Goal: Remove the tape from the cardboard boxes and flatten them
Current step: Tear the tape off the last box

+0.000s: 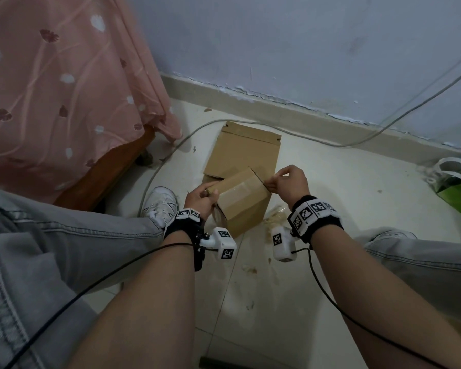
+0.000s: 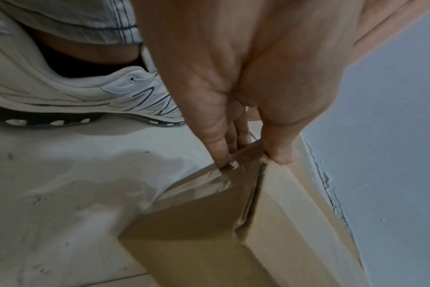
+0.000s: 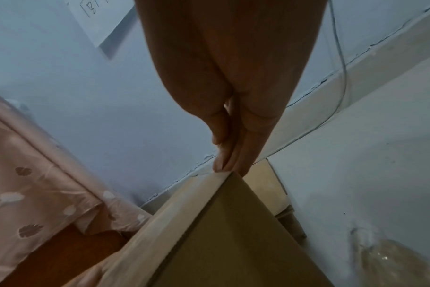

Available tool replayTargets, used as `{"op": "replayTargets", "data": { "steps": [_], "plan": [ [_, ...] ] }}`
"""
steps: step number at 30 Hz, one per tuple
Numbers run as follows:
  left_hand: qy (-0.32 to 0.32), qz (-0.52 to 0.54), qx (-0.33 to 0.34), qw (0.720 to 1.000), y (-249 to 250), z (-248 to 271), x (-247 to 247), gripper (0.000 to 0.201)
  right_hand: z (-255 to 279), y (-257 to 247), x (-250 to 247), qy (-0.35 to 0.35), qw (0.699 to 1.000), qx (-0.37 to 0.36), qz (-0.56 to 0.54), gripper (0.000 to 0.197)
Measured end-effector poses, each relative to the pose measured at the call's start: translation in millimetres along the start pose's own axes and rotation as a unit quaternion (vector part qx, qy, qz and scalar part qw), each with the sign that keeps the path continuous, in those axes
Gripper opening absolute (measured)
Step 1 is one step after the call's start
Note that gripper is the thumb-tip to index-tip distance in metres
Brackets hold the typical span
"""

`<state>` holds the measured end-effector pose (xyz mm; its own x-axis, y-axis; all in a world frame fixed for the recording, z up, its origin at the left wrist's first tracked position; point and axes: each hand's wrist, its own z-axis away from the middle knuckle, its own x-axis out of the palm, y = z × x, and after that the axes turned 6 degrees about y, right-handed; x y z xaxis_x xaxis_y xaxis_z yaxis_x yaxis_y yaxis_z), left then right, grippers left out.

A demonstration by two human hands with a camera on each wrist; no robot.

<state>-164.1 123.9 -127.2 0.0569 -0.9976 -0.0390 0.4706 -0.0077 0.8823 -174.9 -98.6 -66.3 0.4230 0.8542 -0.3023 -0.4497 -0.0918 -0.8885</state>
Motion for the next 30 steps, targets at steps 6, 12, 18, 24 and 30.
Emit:
{"op": "replayTargets", "data": {
  "steps": [6, 12, 18, 24, 30],
  "plan": [
    [-0.006, -0.013, 0.005, 1.000, 8, 10, -5, 0.029, 4, -26, -5, 0.004, 0.991, 0.042, -0.126, 0.018],
    [0.002, -0.189, 0.057, 0.980, 31, 3, -3, 0.032, -1, -44, -10, 0.020, 0.994, -0.037, 0.102, 0.010],
    [0.010, -0.174, 0.053, 0.983, 14, 7, -8, 0.028, -7, 26, -39, 0.043, 0.955, 0.002, 0.293, 0.018],
    [0.014, -0.157, 0.056, 0.986, 11, 1, -4, 0.027, -8, 67, -52, 0.036, 0.955, 0.049, 0.291, 0.023],
    [0.001, -0.101, 0.040, 0.994, 7, -2, -5, 0.026, -12, 68, -50, 0.068, 0.962, 0.051, 0.258, 0.018]
  ]
}}
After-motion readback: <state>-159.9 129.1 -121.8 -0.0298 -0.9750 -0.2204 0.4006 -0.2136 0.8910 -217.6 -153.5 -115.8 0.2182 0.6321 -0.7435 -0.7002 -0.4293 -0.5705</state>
